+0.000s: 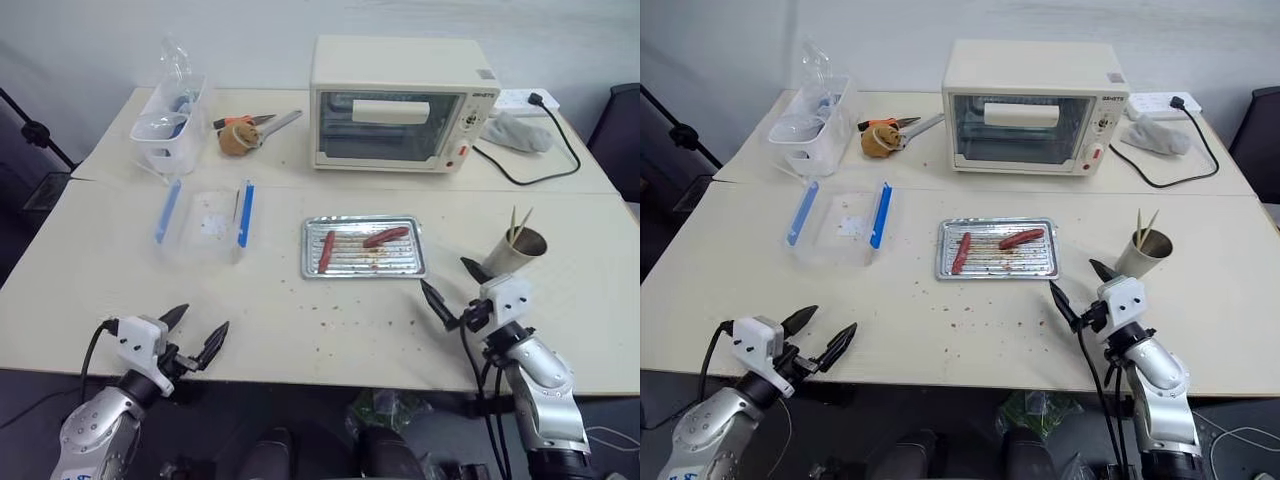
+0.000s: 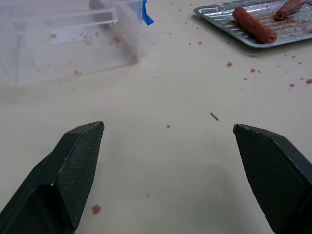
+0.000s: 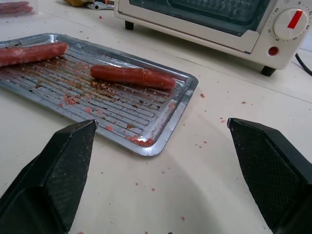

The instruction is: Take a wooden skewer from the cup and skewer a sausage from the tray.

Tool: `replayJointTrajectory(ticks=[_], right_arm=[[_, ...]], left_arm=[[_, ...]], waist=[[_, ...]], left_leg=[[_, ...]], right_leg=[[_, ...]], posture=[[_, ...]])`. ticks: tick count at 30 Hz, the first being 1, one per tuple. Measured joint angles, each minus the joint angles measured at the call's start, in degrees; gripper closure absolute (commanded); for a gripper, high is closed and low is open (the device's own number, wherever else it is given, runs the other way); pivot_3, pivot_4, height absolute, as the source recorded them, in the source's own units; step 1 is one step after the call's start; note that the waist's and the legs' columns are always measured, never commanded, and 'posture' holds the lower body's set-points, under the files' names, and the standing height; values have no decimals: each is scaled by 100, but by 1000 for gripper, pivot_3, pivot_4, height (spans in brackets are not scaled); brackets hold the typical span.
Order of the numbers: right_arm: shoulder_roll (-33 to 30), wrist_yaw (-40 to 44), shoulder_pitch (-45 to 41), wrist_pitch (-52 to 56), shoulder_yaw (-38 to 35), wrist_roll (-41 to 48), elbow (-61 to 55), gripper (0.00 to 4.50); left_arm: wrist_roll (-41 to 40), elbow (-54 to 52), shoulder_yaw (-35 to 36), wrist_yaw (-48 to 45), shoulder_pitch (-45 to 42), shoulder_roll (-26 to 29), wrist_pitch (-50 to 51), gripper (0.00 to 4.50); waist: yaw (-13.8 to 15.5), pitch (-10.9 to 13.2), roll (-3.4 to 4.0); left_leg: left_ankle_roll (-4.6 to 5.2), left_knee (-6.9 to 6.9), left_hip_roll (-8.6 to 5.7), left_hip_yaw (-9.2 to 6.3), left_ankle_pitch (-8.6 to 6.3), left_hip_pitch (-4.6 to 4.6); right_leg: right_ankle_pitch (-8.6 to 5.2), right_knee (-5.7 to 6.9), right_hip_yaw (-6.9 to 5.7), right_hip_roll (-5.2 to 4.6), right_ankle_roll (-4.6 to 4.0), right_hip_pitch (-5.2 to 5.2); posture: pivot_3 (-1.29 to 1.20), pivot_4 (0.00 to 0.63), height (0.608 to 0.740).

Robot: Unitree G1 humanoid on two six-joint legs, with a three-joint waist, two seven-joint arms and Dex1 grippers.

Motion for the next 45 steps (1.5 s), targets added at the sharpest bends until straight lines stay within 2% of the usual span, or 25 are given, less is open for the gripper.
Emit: replayJointTrajectory(ticks=[4,9,12,16,21,24,28,30,33,38,39,41,45], right_arm=[[-196,194,70,-60,-40,133,46,0],[-832,700,893,266,-405,863,-964,0],[-1328,909,1655,593,-1207,1345,-1678,0],[-1657,1355,2733,813,-2402,1844,-1886,0],[-1991,1913,3160,956,-3168,2212,-1848,0],[-2571,2118,2818,1339,-3249,2387,-1804,0],[-3971,2428,1977,2306,-2896,2400,-1547,0],[-4458,2458,1173,2756,-2449,2425,-1268,0],[-4978,2547,-294,3372,-1400,2378,-704,0],[-5118,2766,-2087,3976,-24,1976,124,0],[-5118,2785,-2194,4027,56,1927,200,0],[-4938,2921,-3021,4115,661,1568,765,0],[-4508,2987,-3848,3875,1159,922,1679,0]], left_arm=[[-55,47,-150,-192,-494,137,14,14],[-831,307,-492,-1293,-1435,515,314,14],[-951,636,-757,-2015,-2262,918,393,14],[-918,1389,-1127,-2768,-3173,1081,300,14],[-945,2024,-1342,-3387,-3846,1095,361,14],[-949,2278,-1391,-3565,-4129,1014,374,14],[-974,2308,-1453,-3703,-4255,859,386,14],[-971,2293,-1500,-3694,-4238,789,388,14],[-946,2207,-1596,-3611,-4125,665,398,14],[-933,1964,-1616,-3425,-3914,607,448,14],[-933,1944,-1622,-3406,-3910,597,461,14],[-933,1732,-1596,-3325,-3711,614,497,14],[-933,1539,-1627,-3207,-3544,607,576,14]], waist=[[2,-1,1],[20,-2,11],[55,-4,8],[71,-4,9],[-25,-4,9],[-49,-4,9],[-14,-2,15],[-9,-1,12],[-12,1,13],[10,4,12],[-2,3,13],[-16,2,15],[-20,2,16]], left_leg=[[0,0,0,0,1,1],[2,0,0,-3,0,-5],[2,2,-1,-4,0,-1],[30,-5,4,-4,-17,18],[34,-2,9,0,-20,29],[34,0,12,-1,-20,32],[30,4,10,-8,-15,22],[15,13,13,-12,-7,17],[15,15,8,-10,-7,8],[13,18,7,-7,-6,-27],[13,16,4,-2,-6,-32],[15,25,1,-6,-5,-52],[12,36,2,-4,-2,-75]], right_leg=[[0,2,-2,1,0,-1],[0,1,-5,1,0,-2],[0,-4,-6,3,1,8],[0,-29,-9,11,1,34],[2,-35,-5,12,5,46],[2,-35,-5,12,5,49],[2,-39,-10,8,5,46],[2,-41,-14,11,5,48],[3,-45,-13,5,6,40],[3,-45,-13,2,7,2],[4,-44,-10,0,8,-5],[6,-43,-13,-3,11,-20],[8,-34,-13,0,15,-42]], posture=[[0,150,740],[0,150,740],[0,150,740],[0,150,740],[0,150,740],[0,150,740],[0,150,740],[0,150,740],[0,150,740],[0,150,740],[0,150,740],[0,150,740],[0,150,740]])
